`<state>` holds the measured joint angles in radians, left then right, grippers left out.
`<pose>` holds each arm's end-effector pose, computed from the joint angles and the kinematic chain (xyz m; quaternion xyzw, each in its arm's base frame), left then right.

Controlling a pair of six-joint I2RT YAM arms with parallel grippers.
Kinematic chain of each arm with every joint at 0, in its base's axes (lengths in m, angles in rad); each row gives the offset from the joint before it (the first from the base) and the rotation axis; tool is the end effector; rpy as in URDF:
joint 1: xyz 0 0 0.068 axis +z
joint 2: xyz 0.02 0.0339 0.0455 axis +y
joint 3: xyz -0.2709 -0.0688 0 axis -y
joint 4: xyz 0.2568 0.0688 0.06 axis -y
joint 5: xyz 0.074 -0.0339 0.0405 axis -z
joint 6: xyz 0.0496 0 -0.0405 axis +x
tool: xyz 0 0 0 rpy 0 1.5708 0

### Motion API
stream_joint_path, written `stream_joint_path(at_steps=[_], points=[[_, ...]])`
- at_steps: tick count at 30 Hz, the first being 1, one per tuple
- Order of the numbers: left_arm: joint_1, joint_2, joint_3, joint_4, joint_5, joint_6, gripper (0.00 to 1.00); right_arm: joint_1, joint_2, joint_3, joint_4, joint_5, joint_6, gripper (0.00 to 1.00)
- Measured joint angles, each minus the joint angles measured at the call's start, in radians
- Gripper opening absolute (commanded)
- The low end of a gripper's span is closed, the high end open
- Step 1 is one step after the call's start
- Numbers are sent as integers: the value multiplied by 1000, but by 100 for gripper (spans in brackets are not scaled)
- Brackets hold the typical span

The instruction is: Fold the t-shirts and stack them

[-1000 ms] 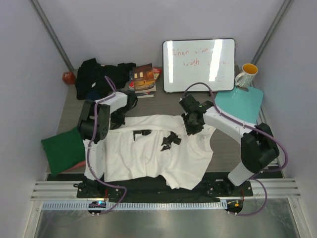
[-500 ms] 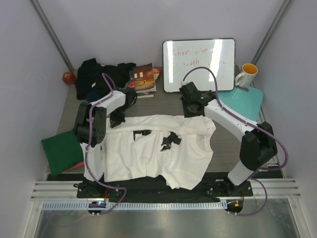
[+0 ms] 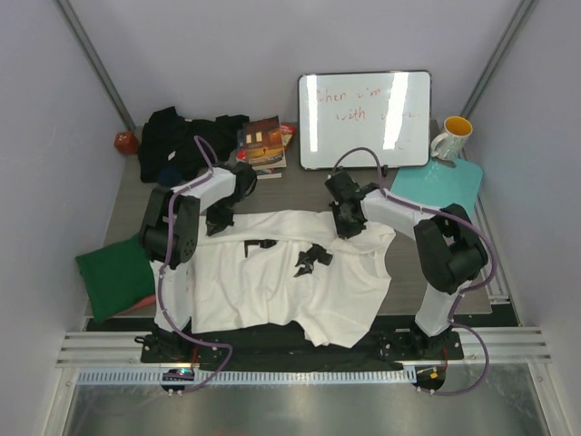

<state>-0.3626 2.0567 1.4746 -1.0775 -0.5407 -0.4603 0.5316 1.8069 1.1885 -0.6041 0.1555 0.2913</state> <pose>0.3678 -0.1122 0.1459 -0.0352 0.9622 0.2616 0.0675 0.3223 0.1806 0.1613 -0.1043 0.9764 -0.0010 0.1889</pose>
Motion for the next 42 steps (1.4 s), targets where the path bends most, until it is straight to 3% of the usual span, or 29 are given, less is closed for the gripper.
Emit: stream_joint_path(at_steps=[8,13,22,30,36,42], points=[[0,3,0,1,0,0,3,30,-188,-109,-40,-24,5,20],[0,3,0,3,0,0,3,32,-225,-150,-53,-26,13,20],[0,-59,-19,38,6,0,17,19,-290,-95,-47,129,26,22],[-11,-122,46,66,55,11,17,-120,-81,144,29,189,21,17],[-98,-65,94,85,82,26,16,-161,71,154,32,199,21,16],[-196,35,180,97,110,26,16,-156,78,126,39,212,21,16]])
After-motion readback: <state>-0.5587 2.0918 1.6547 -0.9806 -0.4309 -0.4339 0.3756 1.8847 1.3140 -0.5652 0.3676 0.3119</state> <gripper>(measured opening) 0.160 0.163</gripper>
